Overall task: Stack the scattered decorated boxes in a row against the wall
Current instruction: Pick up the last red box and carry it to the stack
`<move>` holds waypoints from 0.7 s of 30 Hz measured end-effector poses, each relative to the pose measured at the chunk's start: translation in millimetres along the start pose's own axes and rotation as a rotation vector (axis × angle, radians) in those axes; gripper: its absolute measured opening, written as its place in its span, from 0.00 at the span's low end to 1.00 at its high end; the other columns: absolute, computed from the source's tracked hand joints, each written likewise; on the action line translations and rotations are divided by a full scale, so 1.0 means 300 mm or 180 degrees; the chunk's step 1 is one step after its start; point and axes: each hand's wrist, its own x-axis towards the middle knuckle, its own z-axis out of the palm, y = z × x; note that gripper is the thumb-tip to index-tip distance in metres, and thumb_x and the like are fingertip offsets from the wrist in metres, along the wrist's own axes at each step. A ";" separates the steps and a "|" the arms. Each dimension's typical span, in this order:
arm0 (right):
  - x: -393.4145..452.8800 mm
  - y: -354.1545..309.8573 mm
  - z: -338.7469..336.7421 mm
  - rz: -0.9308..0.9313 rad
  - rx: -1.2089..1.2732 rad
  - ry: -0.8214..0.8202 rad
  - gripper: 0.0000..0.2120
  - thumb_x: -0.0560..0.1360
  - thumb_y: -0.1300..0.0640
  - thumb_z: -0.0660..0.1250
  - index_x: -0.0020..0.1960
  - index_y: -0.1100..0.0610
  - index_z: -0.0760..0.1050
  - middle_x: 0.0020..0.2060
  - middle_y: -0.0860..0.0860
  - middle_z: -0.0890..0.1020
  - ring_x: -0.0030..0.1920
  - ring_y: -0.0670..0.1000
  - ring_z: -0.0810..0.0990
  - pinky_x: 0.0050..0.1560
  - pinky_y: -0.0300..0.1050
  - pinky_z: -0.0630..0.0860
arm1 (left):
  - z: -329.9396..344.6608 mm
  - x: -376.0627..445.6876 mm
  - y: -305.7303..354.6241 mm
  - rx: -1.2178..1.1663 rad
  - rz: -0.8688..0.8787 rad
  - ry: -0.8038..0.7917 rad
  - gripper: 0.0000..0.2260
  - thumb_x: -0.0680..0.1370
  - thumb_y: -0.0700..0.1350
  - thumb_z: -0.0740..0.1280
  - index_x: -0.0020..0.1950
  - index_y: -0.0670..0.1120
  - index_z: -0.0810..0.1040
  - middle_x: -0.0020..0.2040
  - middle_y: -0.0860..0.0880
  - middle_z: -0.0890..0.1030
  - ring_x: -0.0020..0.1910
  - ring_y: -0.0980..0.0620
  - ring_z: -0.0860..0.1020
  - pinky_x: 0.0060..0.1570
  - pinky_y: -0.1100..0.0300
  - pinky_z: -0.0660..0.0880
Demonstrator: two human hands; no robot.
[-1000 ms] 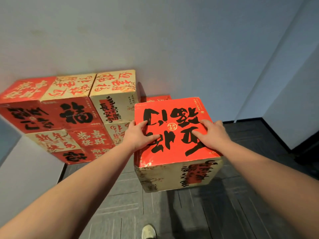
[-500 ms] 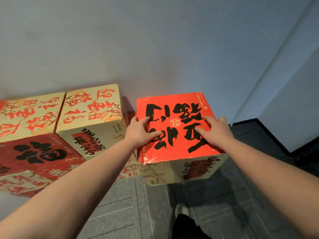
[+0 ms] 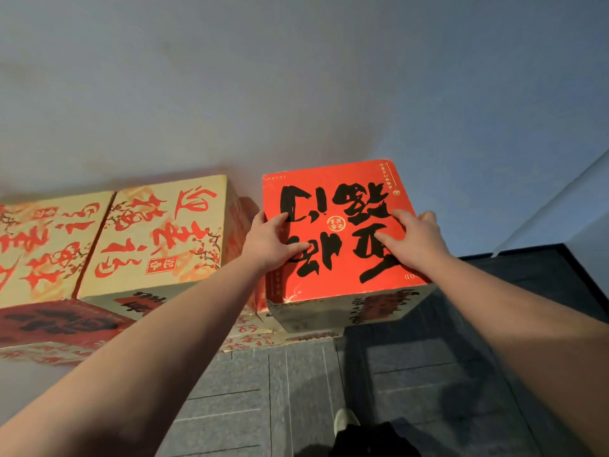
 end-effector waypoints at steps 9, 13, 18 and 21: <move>0.169 -0.067 0.113 -0.0033 0.0136 -0.0169 0.30 0.75 0.42 0.66 0.74 0.48 0.62 0.63 0.58 0.64 0.64 0.61 0.70 0.63 0.55 0.71 | 0.009 0.204 -0.107 0.0000 -0.0132 -0.0025 0.38 0.69 0.58 0.74 0.75 0.51 0.64 0.75 0.43 0.57 0.73 0.42 0.61 0.70 0.49 0.60; 0.202 -0.078 0.159 -0.0022 0.0166 -0.0141 0.29 0.76 0.43 0.65 0.74 0.49 0.63 0.63 0.58 0.65 0.63 0.60 0.70 0.64 0.54 0.70 | 0.018 0.261 -0.148 0.0004 -0.0086 -0.0046 0.37 0.69 0.57 0.74 0.75 0.51 0.64 0.75 0.43 0.58 0.73 0.42 0.61 0.70 0.49 0.60; 0.238 -0.095 0.176 -0.0020 0.0180 -0.0120 0.29 0.76 0.42 0.65 0.73 0.49 0.63 0.62 0.57 0.65 0.63 0.60 0.71 0.64 0.54 0.72 | 0.022 0.315 -0.180 -0.0014 -0.0060 -0.0079 0.38 0.69 0.59 0.73 0.75 0.50 0.64 0.76 0.42 0.57 0.74 0.42 0.59 0.71 0.49 0.59; 0.239 -0.106 0.181 -0.0010 0.0202 -0.0122 0.29 0.76 0.43 0.66 0.73 0.49 0.64 0.62 0.58 0.65 0.63 0.59 0.71 0.63 0.53 0.73 | 0.025 0.319 -0.192 0.0010 -0.0074 -0.0080 0.37 0.70 0.59 0.72 0.75 0.50 0.63 0.76 0.42 0.57 0.74 0.42 0.59 0.71 0.49 0.59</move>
